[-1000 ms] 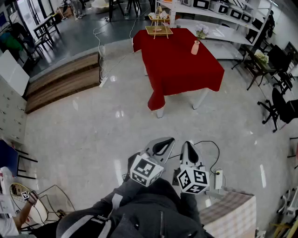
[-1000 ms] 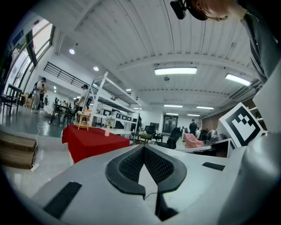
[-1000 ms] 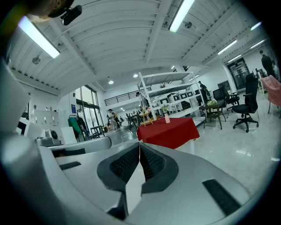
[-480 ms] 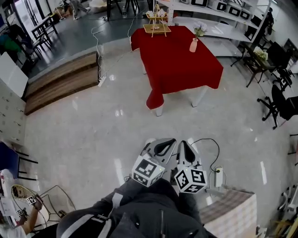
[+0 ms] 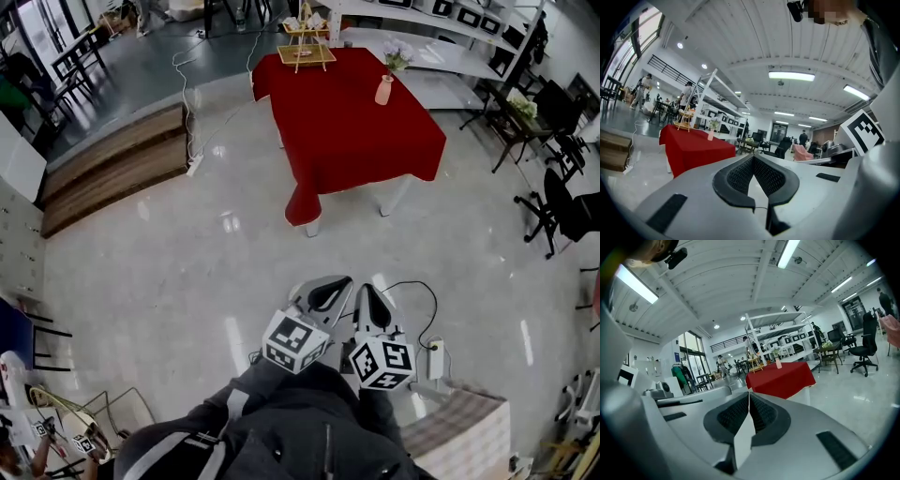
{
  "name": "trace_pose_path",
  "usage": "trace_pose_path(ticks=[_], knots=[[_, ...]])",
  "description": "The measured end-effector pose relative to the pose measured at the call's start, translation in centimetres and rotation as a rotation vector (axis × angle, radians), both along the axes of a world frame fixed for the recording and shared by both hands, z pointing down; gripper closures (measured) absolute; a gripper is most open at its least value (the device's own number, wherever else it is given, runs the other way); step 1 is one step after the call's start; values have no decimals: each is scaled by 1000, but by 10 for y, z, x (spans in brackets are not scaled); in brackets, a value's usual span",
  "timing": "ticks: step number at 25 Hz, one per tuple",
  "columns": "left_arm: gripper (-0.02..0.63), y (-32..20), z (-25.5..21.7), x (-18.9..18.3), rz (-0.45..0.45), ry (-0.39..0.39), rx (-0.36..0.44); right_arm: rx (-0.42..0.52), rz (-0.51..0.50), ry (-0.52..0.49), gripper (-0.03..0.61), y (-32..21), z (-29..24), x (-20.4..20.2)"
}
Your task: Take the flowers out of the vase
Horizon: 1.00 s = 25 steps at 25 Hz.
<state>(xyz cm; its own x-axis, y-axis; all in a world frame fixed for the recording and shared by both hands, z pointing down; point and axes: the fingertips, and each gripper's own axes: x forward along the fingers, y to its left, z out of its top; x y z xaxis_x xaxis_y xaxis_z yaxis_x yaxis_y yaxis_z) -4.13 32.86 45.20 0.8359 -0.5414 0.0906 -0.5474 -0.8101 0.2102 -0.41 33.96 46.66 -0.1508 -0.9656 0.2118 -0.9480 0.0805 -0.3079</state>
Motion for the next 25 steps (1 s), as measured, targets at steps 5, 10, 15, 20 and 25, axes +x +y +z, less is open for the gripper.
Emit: trace_pose_path(ticks=[5,10,15,20,25], knots=[[604,-44,-5,9,9,-12,11,14,38,-13,565,-46,-6,22],[604,-90,-15,18,17,-20,33,28,75,-17,565,-92,-18,44],[604,-139,-25,22,21,-22,50,34,87,-16,565,-139,-27,49],[604,-179,-35,19,20,-17,58,59,63,-22,565,-183,-38,40],[604,-223,-35,13,2,-34,58,65,44,-35,565,-225,-44,31]])
